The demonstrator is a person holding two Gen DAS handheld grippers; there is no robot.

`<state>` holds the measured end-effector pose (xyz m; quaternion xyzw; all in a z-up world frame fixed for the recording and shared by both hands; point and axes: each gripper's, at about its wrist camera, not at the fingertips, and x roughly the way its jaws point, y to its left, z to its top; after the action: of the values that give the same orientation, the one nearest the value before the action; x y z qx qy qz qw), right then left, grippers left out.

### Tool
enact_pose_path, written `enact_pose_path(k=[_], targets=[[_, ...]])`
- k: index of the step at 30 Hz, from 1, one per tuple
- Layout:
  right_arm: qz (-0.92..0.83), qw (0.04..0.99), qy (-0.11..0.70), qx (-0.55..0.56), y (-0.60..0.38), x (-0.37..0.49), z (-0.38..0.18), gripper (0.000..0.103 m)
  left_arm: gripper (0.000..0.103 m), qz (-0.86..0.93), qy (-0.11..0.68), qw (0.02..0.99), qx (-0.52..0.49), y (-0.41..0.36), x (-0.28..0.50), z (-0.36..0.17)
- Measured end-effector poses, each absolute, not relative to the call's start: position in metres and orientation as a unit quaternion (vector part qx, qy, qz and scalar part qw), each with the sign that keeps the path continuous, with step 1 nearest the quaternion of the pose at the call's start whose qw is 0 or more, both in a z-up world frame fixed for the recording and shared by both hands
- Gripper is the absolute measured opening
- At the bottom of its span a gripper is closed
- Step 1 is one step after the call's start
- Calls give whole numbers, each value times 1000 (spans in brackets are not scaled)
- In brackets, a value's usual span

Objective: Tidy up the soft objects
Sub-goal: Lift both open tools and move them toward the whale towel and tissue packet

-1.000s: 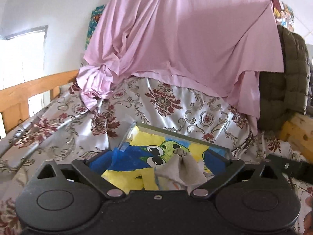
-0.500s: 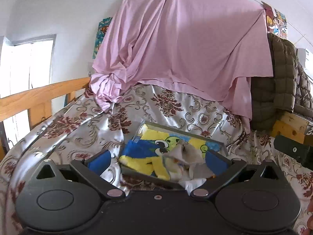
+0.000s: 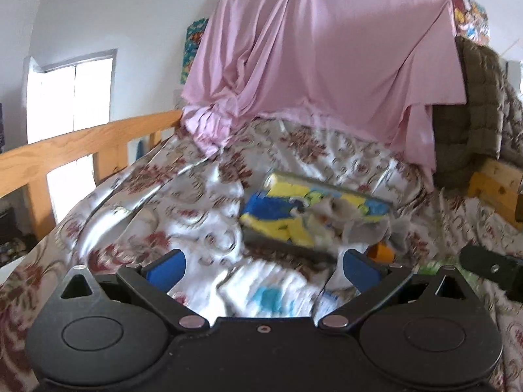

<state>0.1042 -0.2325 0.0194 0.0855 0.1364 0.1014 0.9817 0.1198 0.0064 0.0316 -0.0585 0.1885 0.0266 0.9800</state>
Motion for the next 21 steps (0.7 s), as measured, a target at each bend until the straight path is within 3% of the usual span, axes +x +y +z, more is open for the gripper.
enact_pose_path(k=[21], targets=[[61, 969, 225, 78, -224, 76, -12, 103, 102, 61, 253, 965, -16, 2, 92, 5]])
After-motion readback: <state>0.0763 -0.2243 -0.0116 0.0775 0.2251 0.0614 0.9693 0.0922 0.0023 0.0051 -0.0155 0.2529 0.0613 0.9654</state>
